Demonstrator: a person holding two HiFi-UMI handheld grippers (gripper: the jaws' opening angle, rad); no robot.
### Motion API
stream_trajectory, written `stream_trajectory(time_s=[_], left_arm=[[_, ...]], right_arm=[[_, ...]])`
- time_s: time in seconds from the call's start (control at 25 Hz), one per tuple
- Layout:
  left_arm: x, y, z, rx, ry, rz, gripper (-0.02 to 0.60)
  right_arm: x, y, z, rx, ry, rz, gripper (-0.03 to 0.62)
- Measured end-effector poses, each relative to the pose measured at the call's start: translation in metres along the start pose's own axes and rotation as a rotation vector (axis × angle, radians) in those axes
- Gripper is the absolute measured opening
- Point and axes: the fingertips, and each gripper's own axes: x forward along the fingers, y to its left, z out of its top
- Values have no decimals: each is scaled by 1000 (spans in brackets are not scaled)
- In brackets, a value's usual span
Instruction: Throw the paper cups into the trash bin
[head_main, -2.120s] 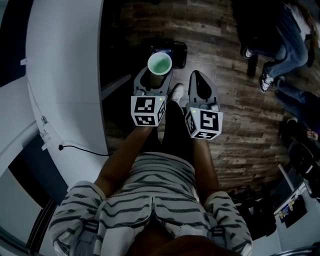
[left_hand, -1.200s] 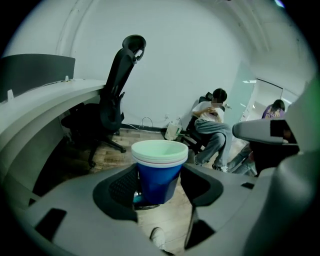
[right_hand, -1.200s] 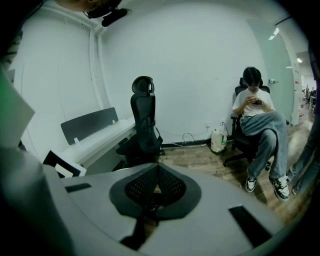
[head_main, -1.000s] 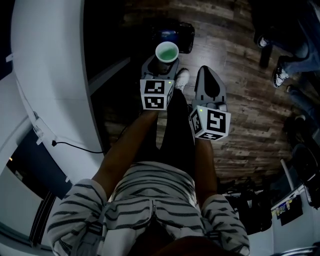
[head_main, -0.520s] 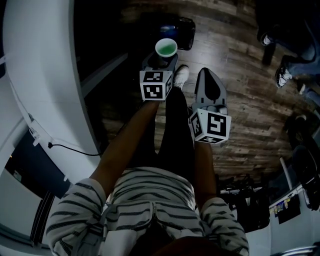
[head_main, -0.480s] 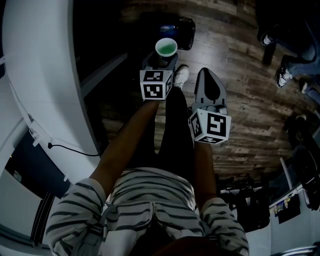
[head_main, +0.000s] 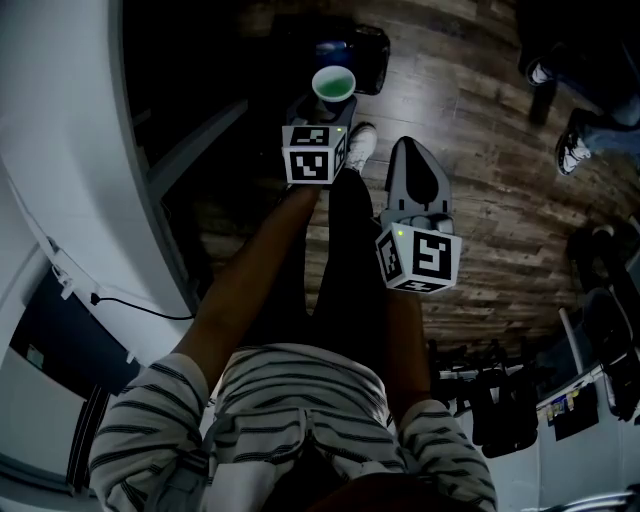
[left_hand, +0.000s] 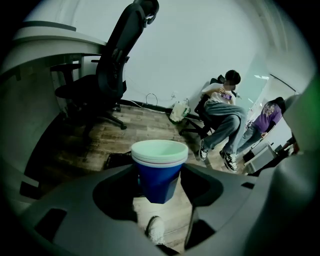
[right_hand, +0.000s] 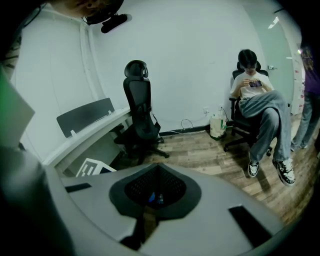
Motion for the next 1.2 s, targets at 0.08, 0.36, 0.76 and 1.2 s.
stream_trajectory(time_s=[0.08, 0.36, 0.76, 1.2], left_arm=[[7, 3, -4, -2, 8, 3, 285], [30, 16, -16, -13, 39, 5, 285], [63, 25, -25, -7, 88, 14, 285], [92, 33, -41, 10, 137, 10, 285]], right_arm=[[3, -1, -4, 3, 7, 0, 11], [11, 2, -13, 1, 22, 1, 11], [17, -3, -27, 14, 51, 5, 11], [20, -10, -38, 28, 69, 9, 11]])
